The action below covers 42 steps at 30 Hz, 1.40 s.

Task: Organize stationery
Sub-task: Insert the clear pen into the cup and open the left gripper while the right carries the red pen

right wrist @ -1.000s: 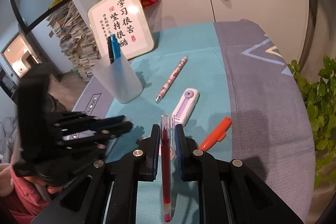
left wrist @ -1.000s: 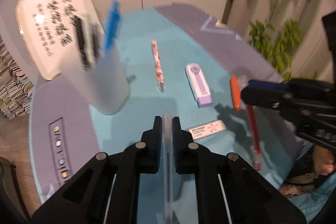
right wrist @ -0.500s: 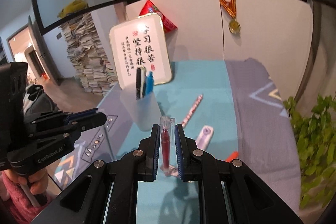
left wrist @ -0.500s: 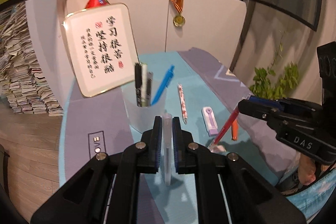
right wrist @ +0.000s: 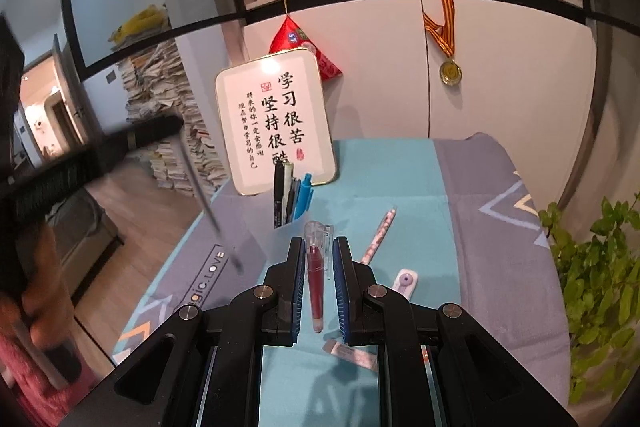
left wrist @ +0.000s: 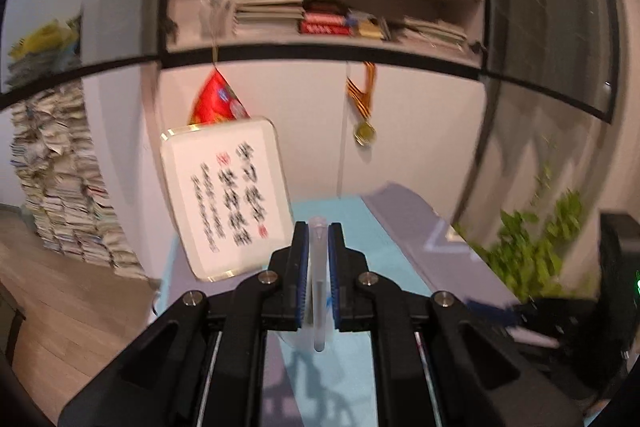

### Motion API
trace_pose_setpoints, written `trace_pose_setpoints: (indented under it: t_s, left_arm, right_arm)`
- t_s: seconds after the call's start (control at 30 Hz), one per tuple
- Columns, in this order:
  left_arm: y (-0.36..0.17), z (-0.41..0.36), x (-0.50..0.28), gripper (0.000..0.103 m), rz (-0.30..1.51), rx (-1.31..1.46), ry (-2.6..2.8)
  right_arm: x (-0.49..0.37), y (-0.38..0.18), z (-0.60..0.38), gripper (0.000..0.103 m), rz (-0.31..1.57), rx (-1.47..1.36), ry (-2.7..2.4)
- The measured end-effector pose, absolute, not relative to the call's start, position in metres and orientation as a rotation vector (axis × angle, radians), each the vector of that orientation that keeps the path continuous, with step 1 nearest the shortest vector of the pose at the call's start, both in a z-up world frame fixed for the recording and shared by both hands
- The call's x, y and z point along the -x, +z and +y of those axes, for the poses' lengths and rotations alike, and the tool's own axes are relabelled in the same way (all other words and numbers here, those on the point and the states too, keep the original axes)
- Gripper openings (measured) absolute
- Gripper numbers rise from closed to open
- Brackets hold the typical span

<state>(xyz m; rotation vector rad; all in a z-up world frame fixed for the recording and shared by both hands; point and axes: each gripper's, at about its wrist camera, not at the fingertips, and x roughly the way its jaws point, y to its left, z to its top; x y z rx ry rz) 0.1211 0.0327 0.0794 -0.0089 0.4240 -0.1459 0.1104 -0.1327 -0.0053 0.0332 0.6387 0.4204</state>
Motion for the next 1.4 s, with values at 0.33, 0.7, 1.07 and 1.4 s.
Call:
trace_pose_setpoints:
  t_s: [0.33,0.7,1.07,1.4]
  left_arm:
    - [0.058,0.047,-0.165,0.007,0.437,0.027,-0.061]
    - [0.02,0.04,-0.188,0.007,0.543,-0.009,-0.062]
    - [-0.01,0.041,-0.194,0.008,0.649,-0.006,-0.084]
    - [-0.003,0.055,-0.157,0.052,0.593,0.01,-0.092]
  right_arm:
    - [-0.11,-0.007,-0.136,0.015,0.64,-0.039,0.416]
    - [-0.112,-0.01,-0.135,0.015,0.651,-0.039,0.421]
    - [-0.115,-0.012,-0.132,0.015,0.663,-0.036,0.427]
    - [-0.117,0.001,-0.124,0.015,0.613,-0.017,0.407]
